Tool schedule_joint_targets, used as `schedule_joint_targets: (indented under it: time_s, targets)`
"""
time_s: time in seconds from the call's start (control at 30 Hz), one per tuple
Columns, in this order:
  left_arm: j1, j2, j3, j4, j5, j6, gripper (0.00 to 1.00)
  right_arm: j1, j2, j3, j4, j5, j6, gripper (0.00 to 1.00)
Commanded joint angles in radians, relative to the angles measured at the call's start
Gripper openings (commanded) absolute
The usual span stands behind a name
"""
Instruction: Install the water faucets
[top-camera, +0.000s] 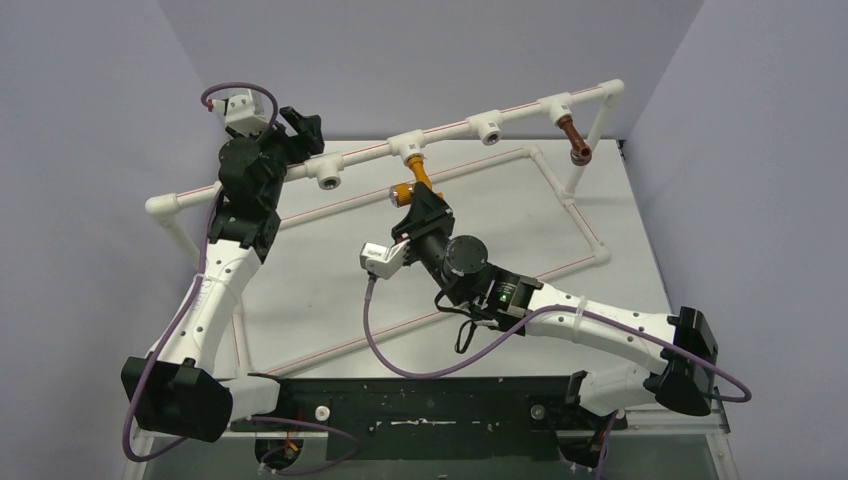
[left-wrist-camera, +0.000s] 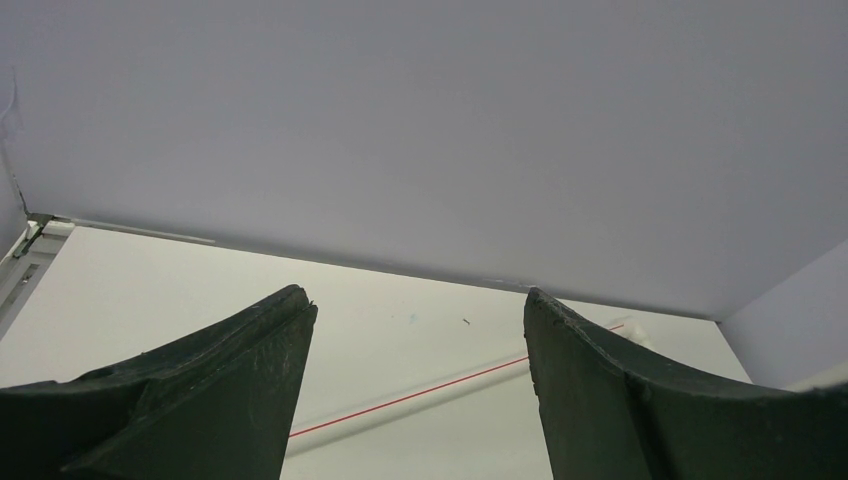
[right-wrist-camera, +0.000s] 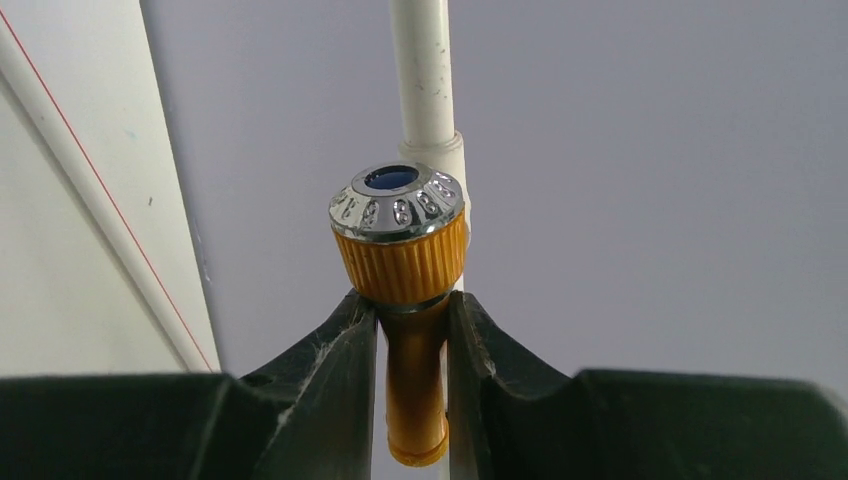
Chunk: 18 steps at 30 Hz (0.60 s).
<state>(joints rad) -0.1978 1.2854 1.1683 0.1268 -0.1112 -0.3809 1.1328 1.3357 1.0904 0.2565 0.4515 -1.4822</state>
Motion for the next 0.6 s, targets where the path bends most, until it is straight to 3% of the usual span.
schedule_joint_targets:
  time_s: [0.0, 0.23, 0.57]
  targets:
    - [-0.077, 0.166, -0.159, -0.532, 0.158, 0.054, 0.74, 0.001, 0.001, -0.02, 0.294, 0.037, 0.245, 0.0]
    - [-0.082, 0.159, -0.162, -0.529, 0.156, 0.054, 0.74, 0.021, 0.012, -0.049, 0.475, 0.149, 0.674, 0.0]
    - [-0.088, 0.149, -0.16, -0.53, 0.158, 0.053, 0.74, 0.027, -0.023, -0.056, 0.474, 0.302, 1.35, 0.0]
